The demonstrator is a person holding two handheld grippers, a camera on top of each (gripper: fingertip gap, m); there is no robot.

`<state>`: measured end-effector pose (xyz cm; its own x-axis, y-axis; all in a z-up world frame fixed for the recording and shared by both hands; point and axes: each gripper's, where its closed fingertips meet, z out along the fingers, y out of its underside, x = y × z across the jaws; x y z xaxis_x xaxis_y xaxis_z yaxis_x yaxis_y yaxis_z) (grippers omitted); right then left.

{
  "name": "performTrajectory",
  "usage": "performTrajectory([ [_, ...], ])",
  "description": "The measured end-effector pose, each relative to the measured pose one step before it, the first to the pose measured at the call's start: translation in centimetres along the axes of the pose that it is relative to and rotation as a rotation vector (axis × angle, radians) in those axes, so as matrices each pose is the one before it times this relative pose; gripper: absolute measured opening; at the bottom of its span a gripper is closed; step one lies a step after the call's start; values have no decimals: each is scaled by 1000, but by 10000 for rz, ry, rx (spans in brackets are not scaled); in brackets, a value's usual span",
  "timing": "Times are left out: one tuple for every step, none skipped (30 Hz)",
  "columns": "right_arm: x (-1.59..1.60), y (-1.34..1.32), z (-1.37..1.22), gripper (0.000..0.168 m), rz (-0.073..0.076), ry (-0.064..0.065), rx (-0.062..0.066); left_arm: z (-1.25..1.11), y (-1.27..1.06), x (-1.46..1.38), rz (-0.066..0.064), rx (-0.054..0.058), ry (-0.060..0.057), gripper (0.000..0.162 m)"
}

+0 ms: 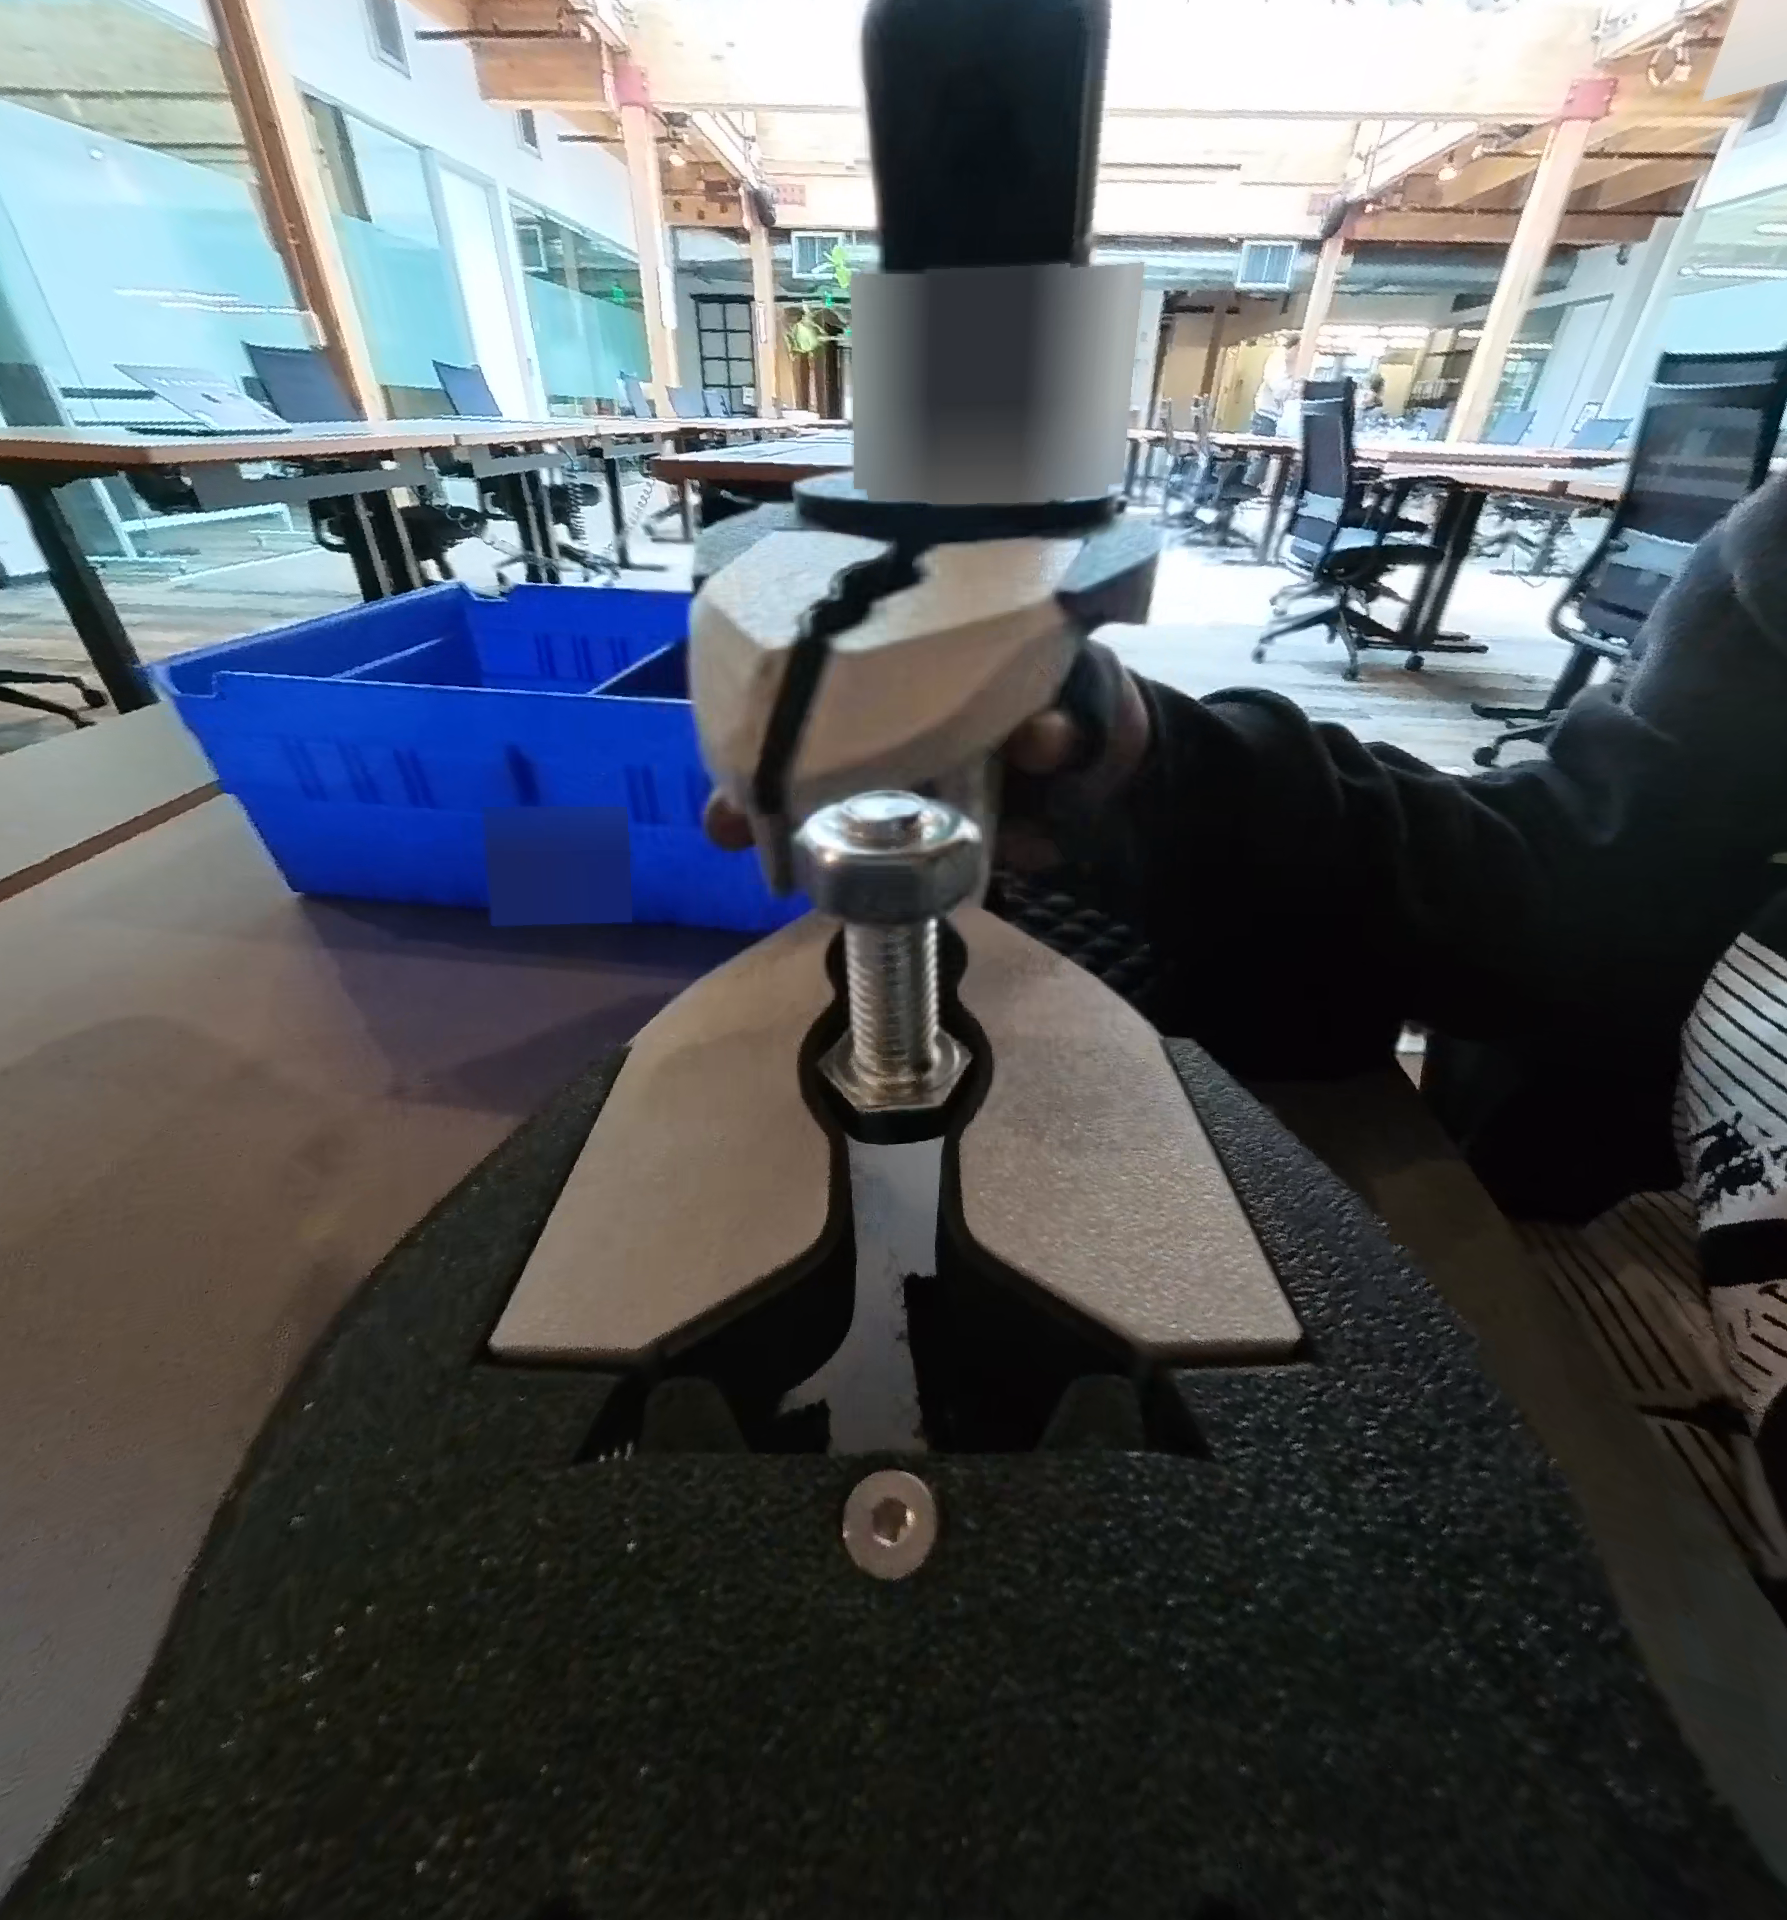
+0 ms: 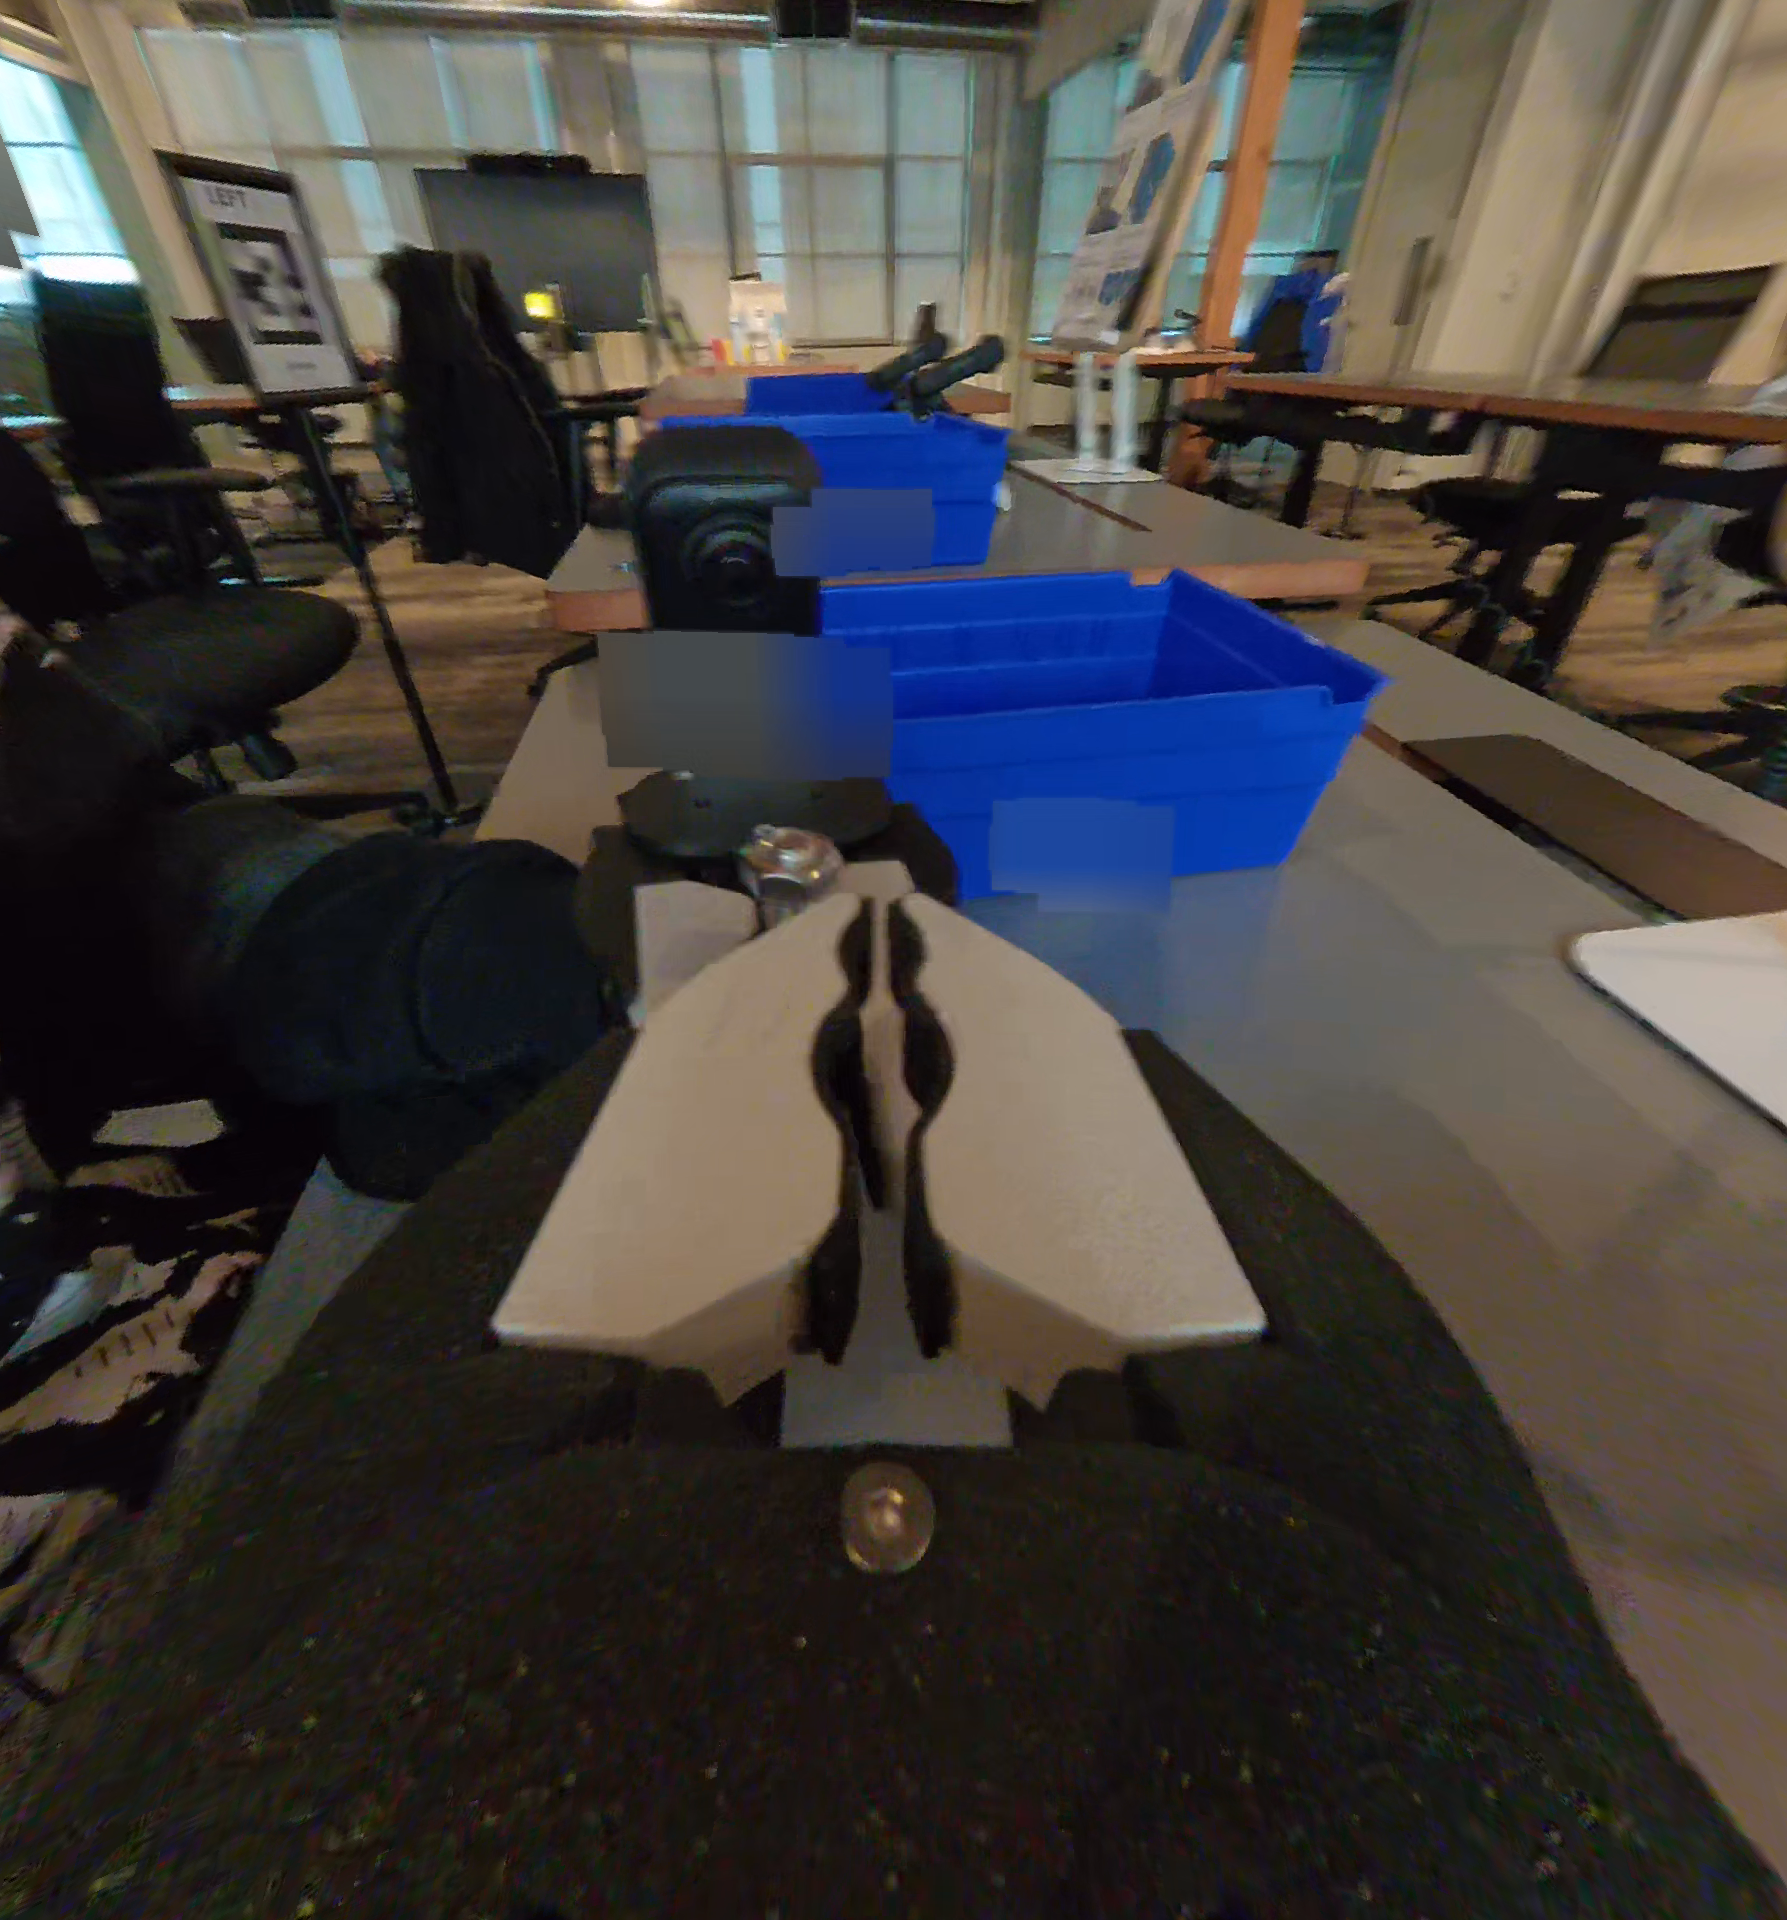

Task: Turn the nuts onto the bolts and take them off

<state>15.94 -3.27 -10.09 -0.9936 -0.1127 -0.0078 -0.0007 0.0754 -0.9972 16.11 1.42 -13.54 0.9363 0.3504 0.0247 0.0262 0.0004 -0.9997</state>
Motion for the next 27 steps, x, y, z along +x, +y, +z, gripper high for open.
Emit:
performTrajectory([
  [605,-163,-588,0,-84,300,131,-65,-105,43,24,67,13,13],
  [-5,-361,-426,0,19,-81,204,-20,-21,53,7,9,11,13],
  [-328,-451,-132,0,71,-214,270,30,41,24,17,-31,5,13],
  [-365,-183,149,0,19,-183,125,49,69,19,10,-46,13,13],
  [-345,206,373,7,-27,-150,-127,51,71,14,-6,-40,18,13],
  [-336,467,462,16,-41,-144,-315,24,40,10,1,-23,5,13],
  [-258,455,487,26,-34,-89,-316,13,21,4,7,-9,2,13],
  [-352,334,460,32,-42,-151,-226,-17,-14,4,5,12,-4,13],
  [-333,190,393,35,-26,-138,-138,-6,-17,-22,-7,13,-8,13],
  [-136,67,287,36,-22,-21,-74,-3,11,-1,-13,-1,9,12],
  [130,-3,128,36,-6,118,-35,16,12,15,-3,-9,11,13],
  [289,39,-73,34,23,155,-41,12,13,16,8,-10,12,12],
  [383,64,-329,26,24,152,-50,-3,-1,10,3,1,2,13],
  [452,19,-562,17,36,166,24,-31,-52,-32,-23,40,-4,13],
  [735,-204,-769,6,98,320,213,-47,-62,-28,-23,47,-3,13],
  [503,-482,-772,2,223,141,378,-23,-44,-13,-6,26,-10,13],
  [27,-619,-549,0,259,-136,408,-1,2,4,2,-1,4,13],
  [-227,-462,-176,1,157,-203,300,39,32,2,3,-25,12,13],
  [-256,-98,189,5,22,-128,71,43,53,10,-5,-33,11,13],
  [-295,276,448,13,-68,-96,-175,36,47,4,-5,-29,9,13],
  [-338,418,598,24,-112,-91,-269,15,18,2,13,-13,-6,13],
  [-447,323,650,35,-119,-153,-212,-2,-3,19,23,3,-4,13],
  [-466,210,621,43,-77,-172,-130,-7,-10,-8,6,8,-8,12],
  [-390,197,554,47,-44,-147,-119,-3,1,-22,-12,-1,-6,12],
  [-169,255,402,48,-57,-34,-163,12,13,-4,-13,-11,8,12],
  [275,284,137,46,-96,208,-186,19,17,16,6,-13,7,12],
  [598,186,-187,38,-86,351,-106,12,11,33,21,-8,7,12],
])
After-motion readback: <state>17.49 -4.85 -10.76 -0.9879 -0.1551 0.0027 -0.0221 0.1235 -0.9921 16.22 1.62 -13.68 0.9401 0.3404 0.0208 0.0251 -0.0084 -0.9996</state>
